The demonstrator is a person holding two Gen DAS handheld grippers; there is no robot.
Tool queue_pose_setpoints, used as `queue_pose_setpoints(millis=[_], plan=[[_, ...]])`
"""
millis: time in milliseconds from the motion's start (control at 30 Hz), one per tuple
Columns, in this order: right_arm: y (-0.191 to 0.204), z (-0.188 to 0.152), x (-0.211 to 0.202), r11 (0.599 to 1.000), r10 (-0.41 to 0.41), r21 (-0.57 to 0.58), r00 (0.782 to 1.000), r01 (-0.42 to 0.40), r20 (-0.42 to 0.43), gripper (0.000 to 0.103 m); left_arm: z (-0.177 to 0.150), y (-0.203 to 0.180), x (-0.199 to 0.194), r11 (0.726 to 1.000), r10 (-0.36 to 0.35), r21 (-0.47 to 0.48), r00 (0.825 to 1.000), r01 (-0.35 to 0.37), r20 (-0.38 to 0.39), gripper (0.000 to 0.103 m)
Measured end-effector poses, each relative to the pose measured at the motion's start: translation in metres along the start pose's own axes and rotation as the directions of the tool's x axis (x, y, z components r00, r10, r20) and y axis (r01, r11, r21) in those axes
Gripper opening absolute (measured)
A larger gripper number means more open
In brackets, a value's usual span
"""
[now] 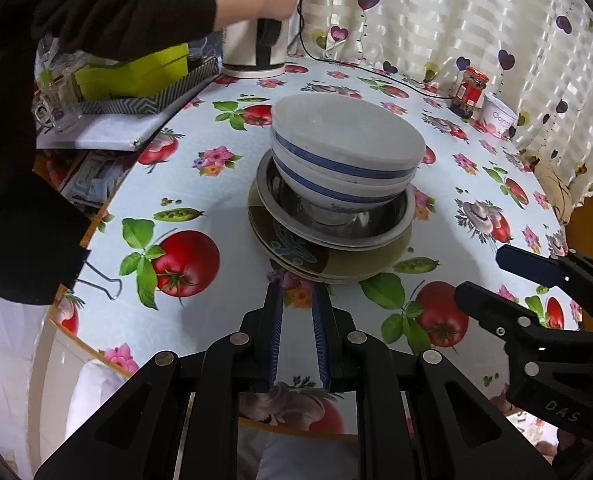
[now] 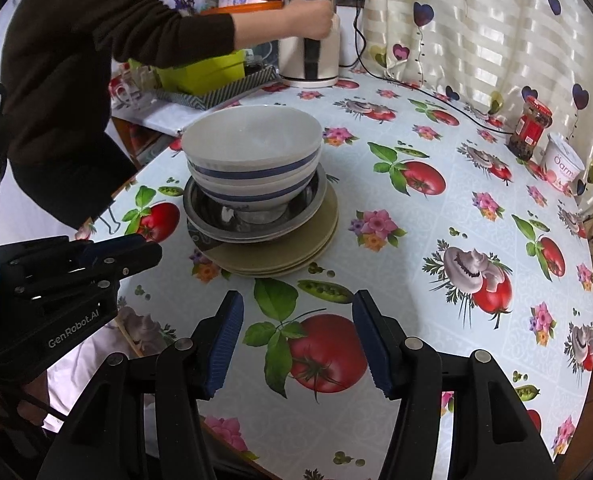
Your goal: Organize plates and bowls
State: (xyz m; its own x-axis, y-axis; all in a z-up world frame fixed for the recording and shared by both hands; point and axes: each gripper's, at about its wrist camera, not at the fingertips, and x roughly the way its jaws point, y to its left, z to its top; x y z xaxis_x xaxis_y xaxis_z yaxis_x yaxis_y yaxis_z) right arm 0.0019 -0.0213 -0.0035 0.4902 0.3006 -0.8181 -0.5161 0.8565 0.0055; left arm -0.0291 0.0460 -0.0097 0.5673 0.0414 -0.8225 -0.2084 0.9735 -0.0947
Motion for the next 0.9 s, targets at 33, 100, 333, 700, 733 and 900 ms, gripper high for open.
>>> queue_pose_setpoints(millis=[33, 100, 333, 700, 733, 900], plan=[[0.0, 0.0, 0.001, 1.0, 0.001, 0.0, 1.0, -0.001, -0.002, 0.057, 0.0, 0.001, 0.001, 1.0, -0.007, -0.004, 1.0, 0.007, -0.002, 0.016], [0.0, 0.0, 0.003, 1.0, 0.002, 0.0, 1.0, -0.002, -0.008, 0.057, 0.0, 0.0, 0.003, 1.0, -0.009, -0.004, 1.0, 0.009, -0.007, 0.016], [-0.001, 0.0, 0.011, 1.0, 0.0, 0.004, 1.0, 0.0, -0.028, 0.058, 0.002, 0.0, 0.009, 1.0, -0.025, -0.001, 0.999, 0.025, -0.024, 0.016], [0.001, -0.001, 0.017, 1.0, -0.004, -0.001, 0.999, 0.004, -0.045, 0.058, 0.001, -0.002, 0.012, 1.0, -0.024, 0.011, 0.999, 0.024, -0.034, 0.016], [0.002, -0.001, 0.017, 1.0, -0.003, -0.001, 0.999, 0.003, -0.046, 0.058, 0.001, -0.002, 0.012, 1.0, -0.024, 0.012, 0.999, 0.025, -0.035, 0.016], [0.002, -0.002, 0.019, 1.0, 0.003, -0.001, 0.999, -0.003, -0.053, 0.058, 0.001, -0.002, 0.015, 1.0, -0.024, 0.015, 0.999, 0.025, -0.044, 0.016]])
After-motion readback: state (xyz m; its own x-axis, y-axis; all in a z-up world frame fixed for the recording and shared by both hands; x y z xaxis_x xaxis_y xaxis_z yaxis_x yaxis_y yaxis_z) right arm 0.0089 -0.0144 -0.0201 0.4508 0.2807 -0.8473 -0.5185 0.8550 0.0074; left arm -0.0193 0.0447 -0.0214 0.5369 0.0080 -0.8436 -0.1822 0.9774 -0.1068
